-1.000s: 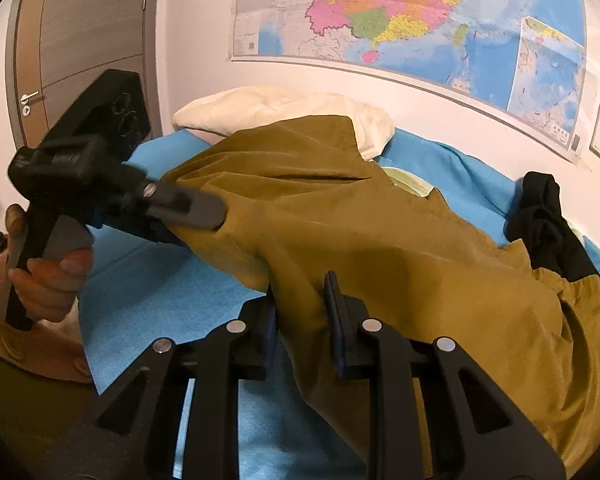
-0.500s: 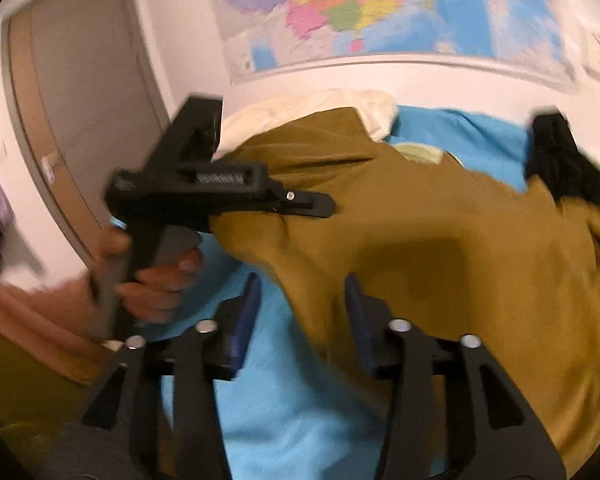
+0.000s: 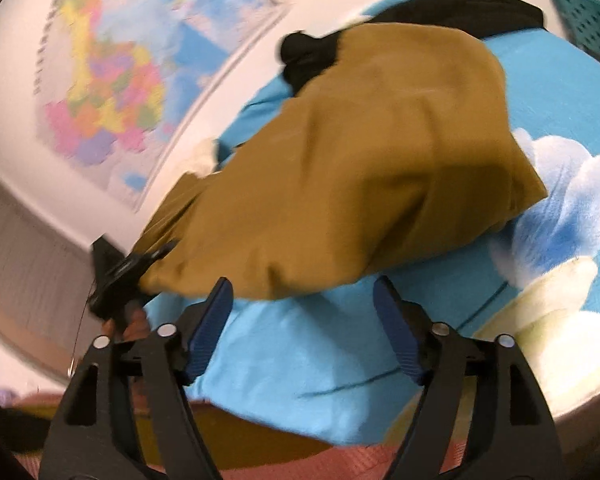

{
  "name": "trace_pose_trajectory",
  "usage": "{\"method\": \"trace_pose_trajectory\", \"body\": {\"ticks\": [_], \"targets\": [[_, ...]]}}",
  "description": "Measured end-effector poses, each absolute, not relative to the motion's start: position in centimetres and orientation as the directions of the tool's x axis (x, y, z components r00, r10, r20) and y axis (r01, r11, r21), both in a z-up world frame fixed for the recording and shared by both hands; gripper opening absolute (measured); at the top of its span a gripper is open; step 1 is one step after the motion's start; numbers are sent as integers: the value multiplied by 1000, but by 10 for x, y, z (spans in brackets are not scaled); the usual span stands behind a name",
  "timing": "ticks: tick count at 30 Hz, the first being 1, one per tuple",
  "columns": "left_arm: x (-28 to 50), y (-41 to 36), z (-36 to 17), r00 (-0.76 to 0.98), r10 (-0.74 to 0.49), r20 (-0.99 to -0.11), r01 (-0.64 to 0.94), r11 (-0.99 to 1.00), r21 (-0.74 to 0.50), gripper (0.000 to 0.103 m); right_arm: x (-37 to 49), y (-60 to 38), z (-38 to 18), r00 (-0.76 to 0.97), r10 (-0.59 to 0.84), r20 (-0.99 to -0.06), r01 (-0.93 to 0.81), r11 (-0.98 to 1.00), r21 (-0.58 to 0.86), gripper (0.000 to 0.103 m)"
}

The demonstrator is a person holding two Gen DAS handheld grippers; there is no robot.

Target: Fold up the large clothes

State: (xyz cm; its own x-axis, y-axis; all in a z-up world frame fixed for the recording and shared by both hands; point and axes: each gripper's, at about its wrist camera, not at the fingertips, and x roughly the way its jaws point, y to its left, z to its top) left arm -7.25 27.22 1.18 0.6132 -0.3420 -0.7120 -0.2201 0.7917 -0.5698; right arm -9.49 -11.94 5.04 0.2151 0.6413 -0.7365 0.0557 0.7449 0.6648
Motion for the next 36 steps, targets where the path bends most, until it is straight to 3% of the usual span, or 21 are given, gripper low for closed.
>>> {"method": "trace_pose_trajectory", "body": {"ticks": [7,9,10,12,16,23,25,28,31,36], "targets": [[-72,273,6,597,-345,-725,-213,803,-557,46,-84,-94,45,332,518,-789,68,821,567,88],[-71,272,3,588,-342,-733,-210,810,-547,50,-79,-91,43,359,537,-763,77,798,598,86],[-71,271,2,587,-338,-736,-209,814,-541,51,-76,-91,44,386,553,-738,73,780,622,78],[-71,271,0,586,-336,-737,-206,819,-536,54,-71,-90,53,443,581,-682,22,754,657,77],[-69,268,0,584,-333,-741,-192,830,-524,60,-55,-84,38,380,541,-751,40,801,597,78],[-61,247,5,570,-213,-794,-194,904,-381,67,-43,-77,21,365,545,-755,38,802,596,80],[-59,242,6,562,-176,-808,-197,920,-338,67,-40,-77,19,363,542,-758,33,805,592,75],[-57,237,7,559,-147,-816,-199,932,-304,67,-39,-78,19,354,543,-762,18,810,586,55],[-56,234,9,559,-119,-820,-196,942,-271,65,-38,-77,20,356,539,-763,-3,817,576,48],[-52,234,10,556,-113,-824,-196,945,-262,65,-33,-82,9,324,585,-743,27,780,626,54]]}}
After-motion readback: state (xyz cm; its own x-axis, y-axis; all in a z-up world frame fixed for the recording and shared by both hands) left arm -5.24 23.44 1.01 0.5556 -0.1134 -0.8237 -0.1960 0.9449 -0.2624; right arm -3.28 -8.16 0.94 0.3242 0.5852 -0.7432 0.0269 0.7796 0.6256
